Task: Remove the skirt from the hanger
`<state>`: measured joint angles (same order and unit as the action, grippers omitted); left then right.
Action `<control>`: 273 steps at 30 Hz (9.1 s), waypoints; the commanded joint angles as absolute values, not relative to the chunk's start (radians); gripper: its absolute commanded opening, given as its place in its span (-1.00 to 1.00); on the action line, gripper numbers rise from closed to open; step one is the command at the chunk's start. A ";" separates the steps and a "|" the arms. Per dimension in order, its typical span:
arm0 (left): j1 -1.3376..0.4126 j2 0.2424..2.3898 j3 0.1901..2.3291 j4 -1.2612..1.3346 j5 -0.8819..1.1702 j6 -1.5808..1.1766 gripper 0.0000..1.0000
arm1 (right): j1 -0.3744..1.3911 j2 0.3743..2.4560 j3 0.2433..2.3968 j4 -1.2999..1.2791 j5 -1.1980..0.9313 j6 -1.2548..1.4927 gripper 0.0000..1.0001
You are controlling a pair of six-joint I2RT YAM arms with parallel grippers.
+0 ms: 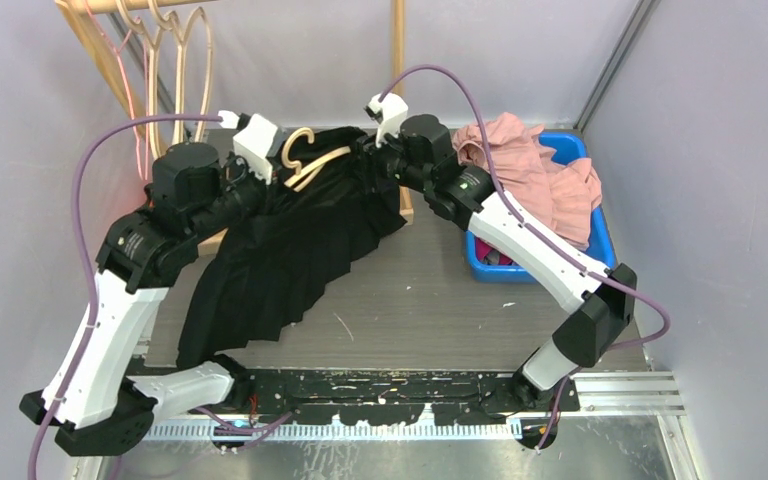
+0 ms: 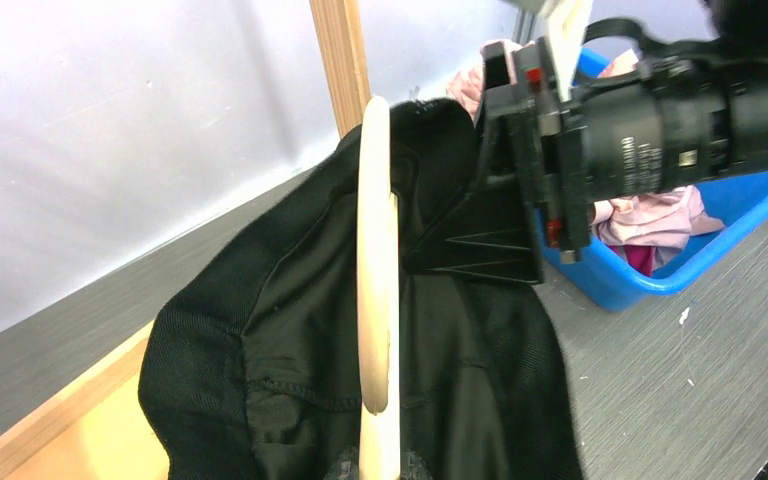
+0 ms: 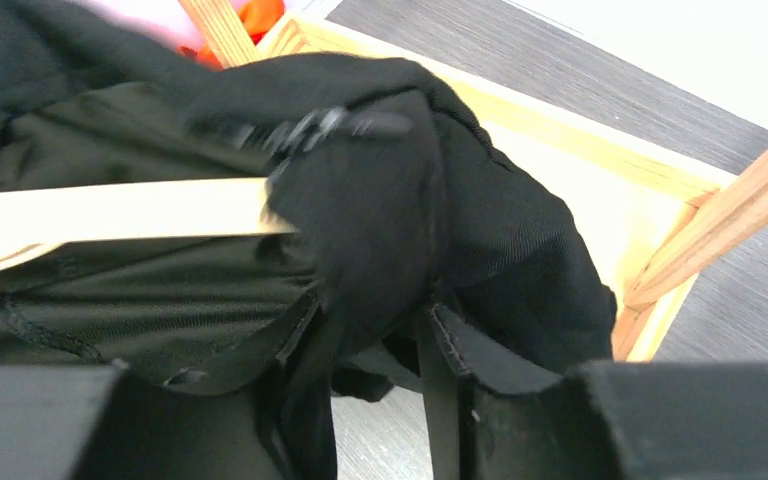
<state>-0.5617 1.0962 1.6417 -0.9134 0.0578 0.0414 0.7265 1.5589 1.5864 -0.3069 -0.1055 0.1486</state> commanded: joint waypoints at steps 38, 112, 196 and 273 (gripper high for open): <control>-0.607 1.327 1.507 -0.518 -0.047 0.105 -1.00 | 0.749 1.534 1.798 -0.354 -0.164 0.251 -0.88; -0.627 0.890 1.039 0.416 0.118 0.175 -1.00 | 0.753 1.691 2.096 -0.497 -0.257 0.268 -0.86; -0.604 1.331 1.260 0.673 -0.090 0.319 -1.00 | 0.721 1.585 2.161 -0.508 -0.505 0.337 -0.83; -0.567 0.424 1.487 -0.843 0.280 0.104 -1.00 | 0.505 1.928 2.078 -0.311 -0.557 0.463 -0.86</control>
<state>-0.5571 0.5121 1.3945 -0.9798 0.0940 0.1028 0.6849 1.8977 2.0907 -0.4244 -0.7685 0.4789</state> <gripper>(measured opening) 0.143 0.094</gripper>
